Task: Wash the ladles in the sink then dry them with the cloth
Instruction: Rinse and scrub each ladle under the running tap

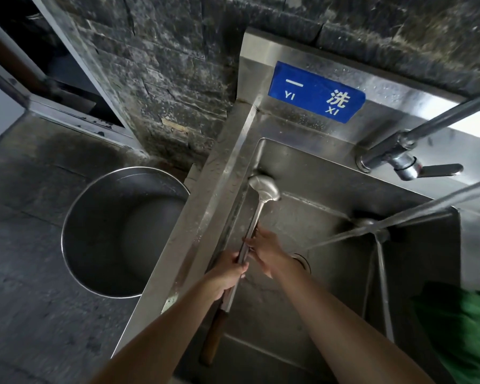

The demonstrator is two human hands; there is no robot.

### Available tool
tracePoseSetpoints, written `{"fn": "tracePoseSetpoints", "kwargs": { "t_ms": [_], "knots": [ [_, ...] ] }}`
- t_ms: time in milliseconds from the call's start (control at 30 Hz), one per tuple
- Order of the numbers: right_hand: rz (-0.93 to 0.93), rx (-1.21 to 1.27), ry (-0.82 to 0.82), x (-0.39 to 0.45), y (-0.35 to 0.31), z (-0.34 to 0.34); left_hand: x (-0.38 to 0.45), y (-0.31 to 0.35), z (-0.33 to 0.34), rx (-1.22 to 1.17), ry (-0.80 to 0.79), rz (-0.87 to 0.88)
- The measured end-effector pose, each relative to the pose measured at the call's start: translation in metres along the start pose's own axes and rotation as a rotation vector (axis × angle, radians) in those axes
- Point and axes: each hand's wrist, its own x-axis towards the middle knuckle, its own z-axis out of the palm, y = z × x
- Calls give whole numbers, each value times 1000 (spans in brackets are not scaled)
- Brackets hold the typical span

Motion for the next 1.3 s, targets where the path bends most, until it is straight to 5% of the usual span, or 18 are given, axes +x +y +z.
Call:
{"fn": "tracePoseSetpoints", "kwargs": {
  "t_ms": [300,667,833,1100,1300],
  "knots": [
    [-46,-81,0,29,29,12,33,-35,15,3,207,-43],
    [-62,-148,114,33,29,21,35,-44,19,238,192,75],
    [-154,-374,93,6,24,16,28,-48,13,425,171,28],
    [-212,-328,9,-74,33,-50,-14,-56,23,680,230,130],
    [-229,-498,194,-110,12,-122,-21,25,30,645,189,381]
  ]
}}
